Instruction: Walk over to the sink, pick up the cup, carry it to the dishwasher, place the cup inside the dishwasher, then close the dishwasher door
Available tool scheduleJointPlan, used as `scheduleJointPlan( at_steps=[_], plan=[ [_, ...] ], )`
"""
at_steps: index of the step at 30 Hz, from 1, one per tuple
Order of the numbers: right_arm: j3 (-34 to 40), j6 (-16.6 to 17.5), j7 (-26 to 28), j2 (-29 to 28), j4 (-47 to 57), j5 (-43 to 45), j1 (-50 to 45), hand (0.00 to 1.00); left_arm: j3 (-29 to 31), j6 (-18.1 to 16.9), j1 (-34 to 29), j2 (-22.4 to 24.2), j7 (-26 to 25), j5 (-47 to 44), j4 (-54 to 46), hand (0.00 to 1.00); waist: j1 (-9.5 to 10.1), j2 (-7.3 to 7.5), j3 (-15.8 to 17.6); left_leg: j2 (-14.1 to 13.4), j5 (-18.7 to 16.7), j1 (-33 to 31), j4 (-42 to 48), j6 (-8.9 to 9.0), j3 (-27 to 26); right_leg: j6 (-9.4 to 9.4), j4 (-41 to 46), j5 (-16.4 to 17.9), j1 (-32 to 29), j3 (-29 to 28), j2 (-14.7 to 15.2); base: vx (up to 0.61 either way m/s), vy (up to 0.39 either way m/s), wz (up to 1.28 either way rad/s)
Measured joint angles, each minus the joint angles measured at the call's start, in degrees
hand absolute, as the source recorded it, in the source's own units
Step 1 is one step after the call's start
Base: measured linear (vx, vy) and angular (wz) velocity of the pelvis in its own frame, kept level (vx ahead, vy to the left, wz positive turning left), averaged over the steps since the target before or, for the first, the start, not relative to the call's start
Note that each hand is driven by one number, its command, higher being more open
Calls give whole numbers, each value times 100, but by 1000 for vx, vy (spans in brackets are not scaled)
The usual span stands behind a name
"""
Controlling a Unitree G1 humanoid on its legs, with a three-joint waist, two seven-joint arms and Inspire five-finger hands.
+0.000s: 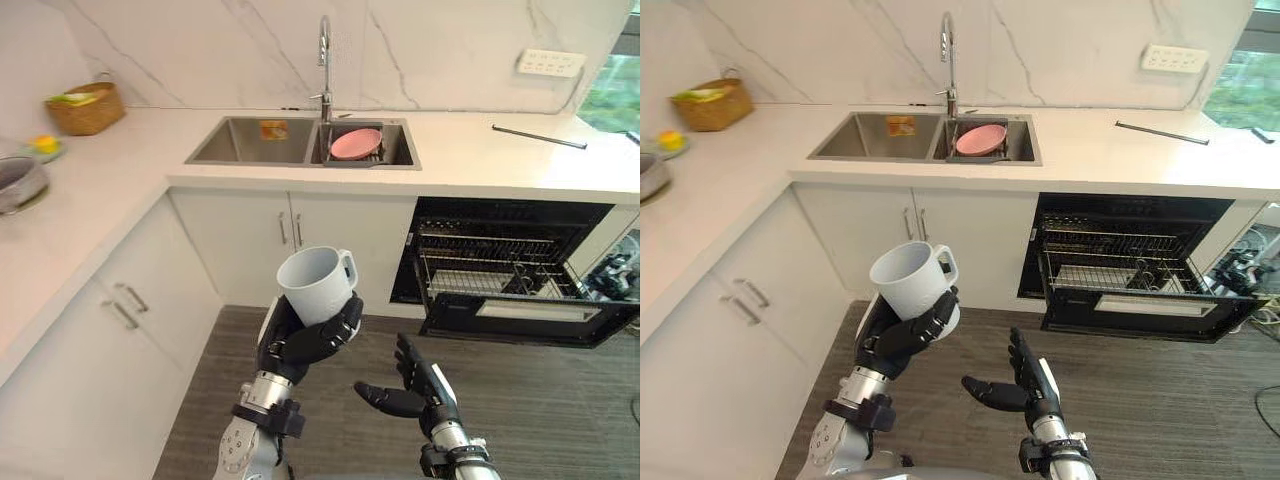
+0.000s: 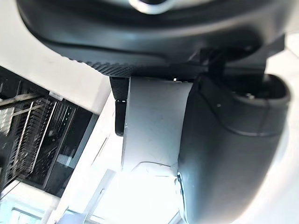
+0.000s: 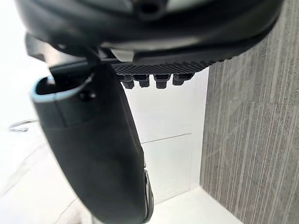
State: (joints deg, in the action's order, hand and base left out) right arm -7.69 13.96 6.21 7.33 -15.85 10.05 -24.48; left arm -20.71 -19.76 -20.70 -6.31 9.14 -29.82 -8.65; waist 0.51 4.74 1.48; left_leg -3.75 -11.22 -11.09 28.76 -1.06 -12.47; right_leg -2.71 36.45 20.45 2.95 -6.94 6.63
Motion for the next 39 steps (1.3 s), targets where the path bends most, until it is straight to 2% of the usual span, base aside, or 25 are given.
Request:
scheduleJointPlan(
  at_steps=[1,2,3,5,6,8,10,11,12,15,16,17,20,21,22,24,26,28,29,30,31,32,33,35,39],
  plan=[
    [11,11,32,-60,-59,-1,26,100,112,0,-3,-43,-4,-21,22,0,5,161,34,138,-185,272,-78,-91,-157,-260,912,-319,-358,149,211,479,205,-48],
    [14,31,59,-122,-224,-12,107,100,214,0,-31,-97,-11,-42,64,0,2,162,123,217,-323,706,-278,-223,-288,-185,1779,-781,-666,399,471,461,178,-54],
    [15,47,91,-132,-368,-14,149,100,256,0,-56,-122,-20,-49,110,0,-20,111,158,214,-404,1089,-467,-302,-324,-55,2242,-708,-808,702,591,346,111,-47],
    [9,61,152,-132,-479,-22,130,100,283,-17,-63,-132,-20,-49,159,0,-38,-71,186,88,-423,1772,-971,-327,-356,73,2452,-439,-1058,1275,566,421,106,-34],
    [4,116,176,-139,-467,-23,146,100,299,-84,-40,-153,-17,-49,143,0,-52,-146,186,-5,-422,2070,-1229,-325,-428,57,2173,-350,-1324,1547,462,437,98,-28],
    [15,221,188,-133,-396,-23,176,100,365,-93,-8,-178,-16,-51,126,0,-164,-153,188,-50,-425,2388,-1508,-319,-457,60,1299,-343,-1653,1970,429,355,7,-9],
    [26,262,192,-116,-322,-22,218,100,430,-83,-17,-180,-16,-53,129,0,-261,-173,201,-68,-516,2674,-1678,-89,-589,83,249,-549,-1862,2380,390,357,-51,-12],
    [12,297,209,-119,-275,-23,238,100,474,-83,-28,-209,-17,-56,111,0,-274,-55,175,77,-658,2812,-1662,159,-672,389,-659,-1499,-1912,2616,350,383,-79,-58],
    [-1,322,228,-11,-378,-38,350,100,497,-43,-16,-144,-32,-55,254,0,-225,-187,171,25,-780,2997,-1645,292,-627,726,-618,-1652,-1969,2622,250,385,-70,-70],
    [58,321,172,107,-320,-100,554,100,355,-12,116,-132,-45,-22,390,0,-330,-503,260,-197,-776,2896,-1352,294,-575,775,-781,-1418,-1965,2570,-83,330,-118,-50],
    [73,310,127,109,-322,-100,562,100,305,-12,188,-138,-47,0,439,0,-323,-507,277,-248,-771,2821,-1157,297,-573,749,-798,-1349,-1959,2569,-138,253,-163,-22],
    [78,291,54,128,-320,-98,585,100,185,-14,270,-131,-47,15,509,0,-317,-527,341,-438,-744,2631,-512,317,-548,761,-932,-1296,-1794,2566,-267,153,-118,-29],
    [83,250,-41,142,-45,-96,568,100,-71,-54,273,-117,-46,65,526,0,-275,-605,523,-1094,64,1825,1942,274,-345,852,-1503,-1243,-1081,2380,-732,178,-121,-42],
    [77,246,-47,151,31,-96,577,100,-120,-66,259,-97,-41,66,524,0,-237,-617,515,-1179,-10,1638,2287,308,-282,859,-1598,-1243,-1000,2301,-828,185,-51,-65],
    [85,244,-74,150,201,-94,592,100,-188,-66,259,-60,-23,70,523,0,-196,-682,479,-1205,-266,1292,2604,319,-151,884,-1787,-1239,-876,2167,-957,174,-12,-79],
    [94,249,-105,144,382,-91,603,100,-208,-68,256,-20,13,63,521,0,-123,-671,460,-1018,-655,952,2277,312,-76,967,-2034,-1277,-694,1928,-1009,206,9,-84],
    [67,247,-100,145,427,-92,614,100,-182,-70,227,-3,26,59,517,0,-53,-659,464,-620,-877,704,1347,253,158,1035,-2223,-1318,-549,1483,-1049,243,55,-92],
    [-4,243,-39,150,406,-94,665,100,-84,-70,103,50,24,52,482,0,109,-652,465,60,-883,499,159,278,1008,1085,-2293,-1356,-519,786,-1055,224,113,-125],
    [-15,243,-18,148,379,-95,701,100,-44,-70,52,67,9,54,454,0,118,-658,462,177,-847,435,-79,327,1236,1082,-2338,-1357,-501,656,-1058,220,136,-120],
    [-60,237,16,144,352,-102,755,100,-4,-70,2,76,-17,54,407,0,134,-657,462,265,-717,379,-369,350,1427,1035,-2373,-1372,-487,496,-1064,235,150,-117],
    [-141,235,31,146,353,-121,788,100,7,-70,-14,77,-19,54,371,0,158,-690,442,221,-391,372,-828,286,1483,847,-2358,-1349,-458,270,-1133,248,158,-123],
    [-168,232,34,144,363,-123,784,100,6,-69,-20,82,-25,59,361,0,166,-763,384,96,125,435,-948,214,1369,763,-2308,-1290,-441,147,-1226,286,183,-118],
    [-173,185,36,75,368,-125,792,100,-12,-59,-27,66,-46,68,339,0,170,-684,323,69,226,564,-990,193,1126,586,-2158,-1202,-463,89,-1159,289,176,-87],
    [-162,185,48,-103,511,-120,761,100,-37,-59,22,70,-71,63,216,0,167,-503,287,159,207,641,-1027,161,840,459,-1976,-1088,-544,416,-915,267,152,-67],
    [-171,188,12,-222,764,-120,573,100,-235,-59,169,76,-231,177,-109,0,165,-455,241,324,201,1366,-1577,126,657,299,-1984,-1043,-168,732,-694,198,114,-24]
  ],
)
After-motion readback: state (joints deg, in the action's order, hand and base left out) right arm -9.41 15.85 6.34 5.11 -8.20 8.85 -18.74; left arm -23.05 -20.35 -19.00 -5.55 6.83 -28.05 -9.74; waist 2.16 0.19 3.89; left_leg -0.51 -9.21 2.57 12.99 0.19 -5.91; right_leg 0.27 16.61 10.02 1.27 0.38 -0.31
